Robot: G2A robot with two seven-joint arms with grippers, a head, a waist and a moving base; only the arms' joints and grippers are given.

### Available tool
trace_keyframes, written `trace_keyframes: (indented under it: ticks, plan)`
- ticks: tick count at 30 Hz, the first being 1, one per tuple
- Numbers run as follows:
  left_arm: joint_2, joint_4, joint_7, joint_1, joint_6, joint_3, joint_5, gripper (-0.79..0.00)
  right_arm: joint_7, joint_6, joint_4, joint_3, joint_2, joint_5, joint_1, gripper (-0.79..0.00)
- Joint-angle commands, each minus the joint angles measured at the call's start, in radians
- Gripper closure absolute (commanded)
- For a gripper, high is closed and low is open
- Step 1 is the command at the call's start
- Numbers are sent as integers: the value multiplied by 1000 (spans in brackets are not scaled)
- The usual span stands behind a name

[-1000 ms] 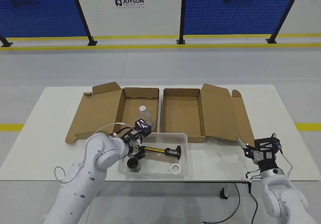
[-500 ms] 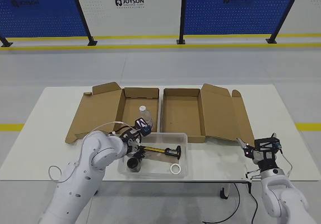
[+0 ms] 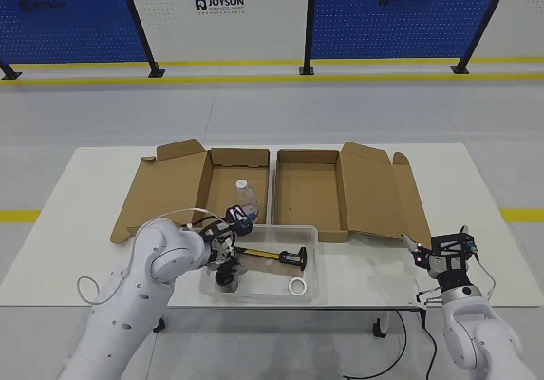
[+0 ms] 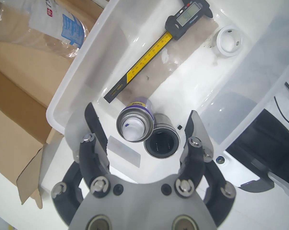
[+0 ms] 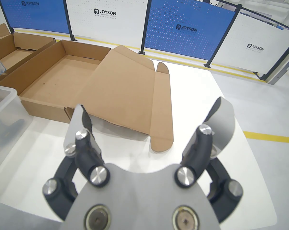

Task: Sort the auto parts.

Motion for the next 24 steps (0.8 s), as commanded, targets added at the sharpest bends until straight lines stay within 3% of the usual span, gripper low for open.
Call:
trace_keyframes:
  ticks: [1,10,15,24]
  plan:
    - [1,14,2,-7,5,11,8,-665,0,0,0,0,0,0,0,-785]
    - [3,63,22,-36,23,50,21,-536,0,0,0,0,0,0,0,-785]
    - [5,80,32,-44,32,60,22,-388,0,0,0,0,0,0,0,-785]
    - [12,95,26,-54,40,72,17,-351,0,0,0,0,0,0,0,-785]
